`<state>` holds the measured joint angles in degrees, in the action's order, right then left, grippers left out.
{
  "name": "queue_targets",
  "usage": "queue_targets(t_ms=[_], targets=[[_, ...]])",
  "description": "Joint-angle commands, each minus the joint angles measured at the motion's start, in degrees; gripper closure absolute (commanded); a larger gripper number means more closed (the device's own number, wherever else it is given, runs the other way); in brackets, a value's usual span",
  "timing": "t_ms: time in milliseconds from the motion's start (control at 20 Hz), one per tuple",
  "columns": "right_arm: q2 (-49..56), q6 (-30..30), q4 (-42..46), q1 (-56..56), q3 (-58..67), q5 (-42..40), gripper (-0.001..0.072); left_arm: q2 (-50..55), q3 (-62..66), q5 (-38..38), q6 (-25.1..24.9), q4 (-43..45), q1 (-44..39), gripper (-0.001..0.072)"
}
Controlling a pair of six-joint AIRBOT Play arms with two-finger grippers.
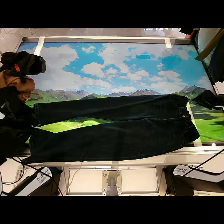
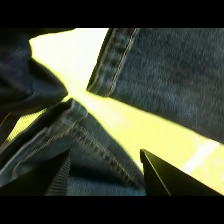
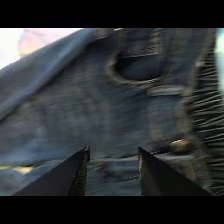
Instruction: Fold the clothes and pants, and hang the long-sleeved shirts on hangers.
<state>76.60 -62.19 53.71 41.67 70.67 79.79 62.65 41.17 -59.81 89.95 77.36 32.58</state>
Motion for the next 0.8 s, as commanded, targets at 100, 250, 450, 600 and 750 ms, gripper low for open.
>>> queue_targets(t_ms=[100,250,450,600,750], targets=[[-8.8,-1.7,-3.6,-2.4,-1.5,1.3,0.0369,3.8,-2.2,6.5,-8.8,-10.2,7.2,0.0244],[-12.0,-1.9,-3.8,-2.8,-1.5,1.7,0.0369,5.7,0.0,5.2,-21.7,-28.9,15.4,0.0245],[-13.4,-2.6,-3.8,-2.8,-1.5,1.7,0.0369,11.9,0.3,-2.6,-27.4,-35.9,15.5,0.0245],[-13.4,-3.3,-3.5,-2.8,-1.5,3.4,0.0369,14.6,0.4,-1.2,-27.4,-35.8,15.5,0.0362],[-13.4,-3.3,-2.0,-2.8,-1.5,4.1,0.0369,13.7,0.6,-2.1,-27.4,-35.8,18.1,0.0362]])
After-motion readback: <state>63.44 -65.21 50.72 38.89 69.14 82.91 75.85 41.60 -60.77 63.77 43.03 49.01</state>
